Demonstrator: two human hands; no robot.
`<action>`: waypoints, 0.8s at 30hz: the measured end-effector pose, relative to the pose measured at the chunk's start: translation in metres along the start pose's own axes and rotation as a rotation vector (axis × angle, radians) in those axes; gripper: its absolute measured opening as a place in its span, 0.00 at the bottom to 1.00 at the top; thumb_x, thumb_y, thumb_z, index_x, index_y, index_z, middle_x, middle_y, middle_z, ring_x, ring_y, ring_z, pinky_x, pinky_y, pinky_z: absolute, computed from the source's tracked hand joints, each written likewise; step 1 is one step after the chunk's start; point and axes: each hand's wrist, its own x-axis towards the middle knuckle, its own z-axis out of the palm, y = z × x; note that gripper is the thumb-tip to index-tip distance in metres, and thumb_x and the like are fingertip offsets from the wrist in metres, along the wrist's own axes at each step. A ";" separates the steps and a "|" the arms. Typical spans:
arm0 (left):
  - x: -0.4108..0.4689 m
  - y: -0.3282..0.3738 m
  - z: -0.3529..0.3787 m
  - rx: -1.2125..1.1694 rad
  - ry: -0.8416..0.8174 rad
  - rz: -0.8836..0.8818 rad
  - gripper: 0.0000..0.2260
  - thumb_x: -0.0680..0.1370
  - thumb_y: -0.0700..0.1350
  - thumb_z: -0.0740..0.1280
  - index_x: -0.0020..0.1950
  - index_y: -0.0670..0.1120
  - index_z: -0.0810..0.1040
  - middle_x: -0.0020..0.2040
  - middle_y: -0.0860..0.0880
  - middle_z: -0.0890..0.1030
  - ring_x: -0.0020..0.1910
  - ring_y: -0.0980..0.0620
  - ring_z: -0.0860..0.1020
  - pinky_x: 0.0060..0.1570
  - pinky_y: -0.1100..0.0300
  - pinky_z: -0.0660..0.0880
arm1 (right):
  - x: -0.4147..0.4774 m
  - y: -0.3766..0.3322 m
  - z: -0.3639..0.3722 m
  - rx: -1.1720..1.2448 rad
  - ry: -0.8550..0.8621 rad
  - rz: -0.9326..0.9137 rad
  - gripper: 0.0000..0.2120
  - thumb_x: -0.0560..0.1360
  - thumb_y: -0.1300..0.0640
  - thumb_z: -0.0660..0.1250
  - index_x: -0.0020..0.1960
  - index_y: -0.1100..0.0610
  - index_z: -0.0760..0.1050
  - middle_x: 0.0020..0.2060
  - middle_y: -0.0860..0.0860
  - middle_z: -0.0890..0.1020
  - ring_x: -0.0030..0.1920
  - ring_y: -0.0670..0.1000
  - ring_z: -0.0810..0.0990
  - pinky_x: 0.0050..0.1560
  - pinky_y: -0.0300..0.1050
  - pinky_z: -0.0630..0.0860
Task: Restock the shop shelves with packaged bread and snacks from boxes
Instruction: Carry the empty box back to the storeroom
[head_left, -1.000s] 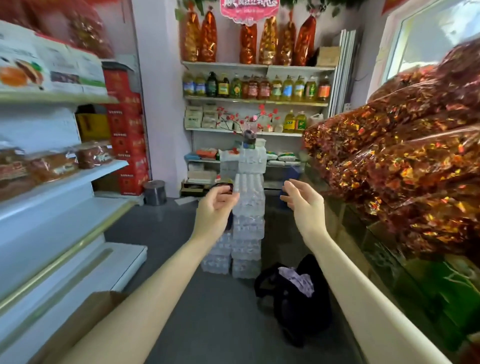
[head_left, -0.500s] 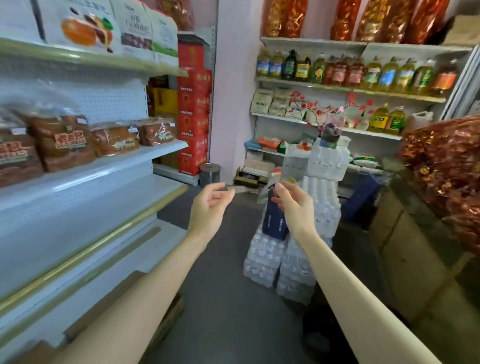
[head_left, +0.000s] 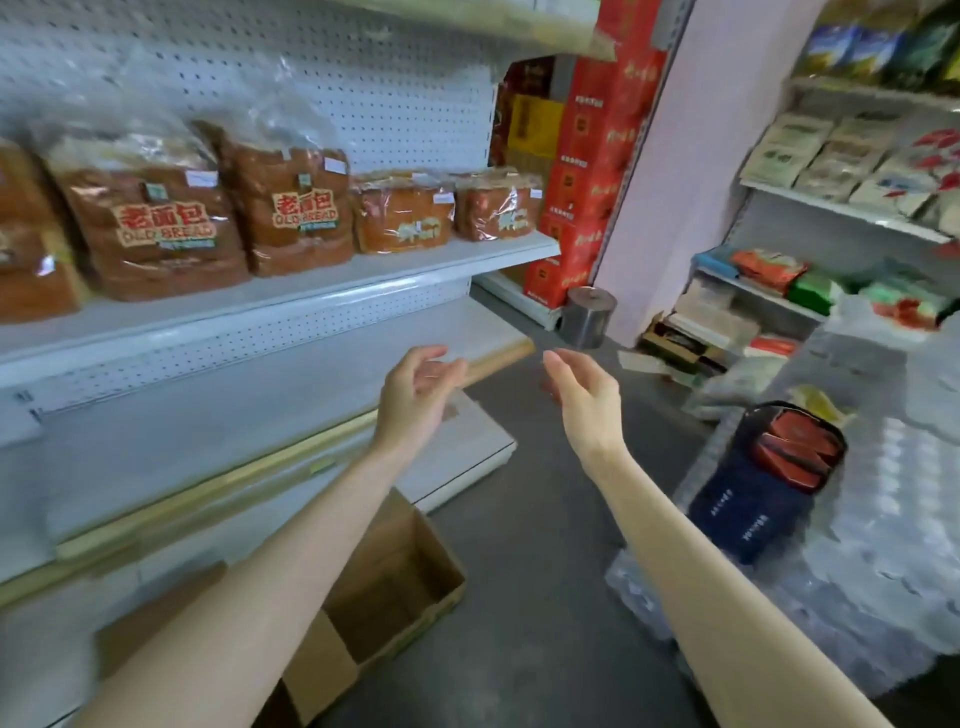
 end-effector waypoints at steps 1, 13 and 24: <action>0.014 -0.015 -0.006 0.014 0.040 -0.026 0.13 0.78 0.46 0.68 0.62 0.44 0.75 0.53 0.47 0.80 0.50 0.53 0.78 0.43 0.69 0.74 | 0.018 0.013 0.018 0.015 -0.052 0.016 0.15 0.79 0.51 0.64 0.62 0.58 0.77 0.50 0.49 0.83 0.49 0.46 0.82 0.58 0.45 0.77; 0.102 -0.127 -0.026 0.140 0.456 -0.324 0.17 0.78 0.49 0.67 0.65 0.44 0.74 0.56 0.47 0.80 0.55 0.50 0.78 0.57 0.59 0.73 | 0.168 0.120 0.146 -0.018 -0.571 0.132 0.16 0.79 0.50 0.63 0.62 0.58 0.75 0.52 0.51 0.82 0.49 0.49 0.82 0.51 0.39 0.76; 0.113 -0.260 -0.049 0.172 0.619 -0.629 0.19 0.79 0.53 0.66 0.68 0.47 0.72 0.58 0.50 0.78 0.57 0.53 0.77 0.51 0.64 0.72 | 0.190 0.242 0.246 -0.170 -0.798 0.325 0.17 0.78 0.48 0.64 0.64 0.55 0.75 0.58 0.51 0.81 0.58 0.52 0.79 0.64 0.50 0.74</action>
